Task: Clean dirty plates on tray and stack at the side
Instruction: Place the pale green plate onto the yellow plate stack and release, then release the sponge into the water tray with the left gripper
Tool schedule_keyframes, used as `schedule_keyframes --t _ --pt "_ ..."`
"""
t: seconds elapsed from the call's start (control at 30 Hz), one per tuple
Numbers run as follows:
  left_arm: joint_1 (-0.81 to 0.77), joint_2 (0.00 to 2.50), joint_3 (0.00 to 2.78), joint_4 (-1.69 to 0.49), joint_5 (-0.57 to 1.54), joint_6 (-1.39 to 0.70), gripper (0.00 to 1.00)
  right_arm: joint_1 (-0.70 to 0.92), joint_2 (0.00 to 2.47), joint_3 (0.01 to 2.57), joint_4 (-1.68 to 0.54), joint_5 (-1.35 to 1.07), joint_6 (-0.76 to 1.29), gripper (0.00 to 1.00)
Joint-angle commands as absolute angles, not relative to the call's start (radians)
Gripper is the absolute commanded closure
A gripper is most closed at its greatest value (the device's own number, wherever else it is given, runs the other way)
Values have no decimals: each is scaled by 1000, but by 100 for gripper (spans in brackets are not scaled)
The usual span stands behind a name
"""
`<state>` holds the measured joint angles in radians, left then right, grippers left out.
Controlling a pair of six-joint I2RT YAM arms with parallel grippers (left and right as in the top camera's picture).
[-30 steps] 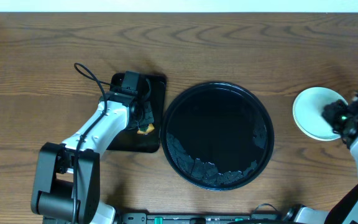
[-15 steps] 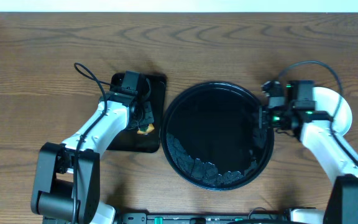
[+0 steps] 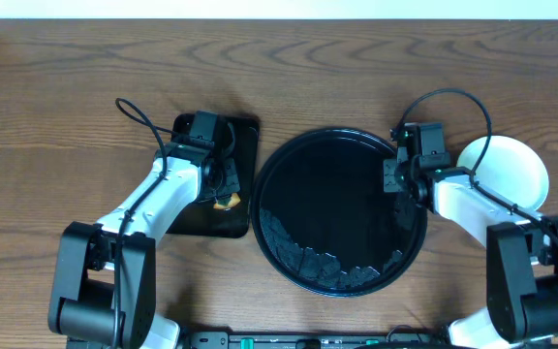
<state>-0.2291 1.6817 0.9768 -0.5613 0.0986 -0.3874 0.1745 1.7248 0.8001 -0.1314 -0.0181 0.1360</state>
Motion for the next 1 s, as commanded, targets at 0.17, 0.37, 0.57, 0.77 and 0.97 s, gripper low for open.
schedule_keyframes --t 0.17,0.37,0.57,0.77,0.97 --pt "-223 1686 985 -565 95 -375 92 161 1768 806 -56 252 289 99" --pt "-223 1686 985 -568 95 -375 92 126 1768 806 6 279 377 99" --pt "-223 1686 985 -568 95 -375 92 96 1768 806 38 329 381 99" --pt "-223 1686 985 -568 94 -375 92 47 1768 806 38 334 381 99" --pt "-223 1685 985 -566 94 -369 92 50 1746 820 42 60 150 95"
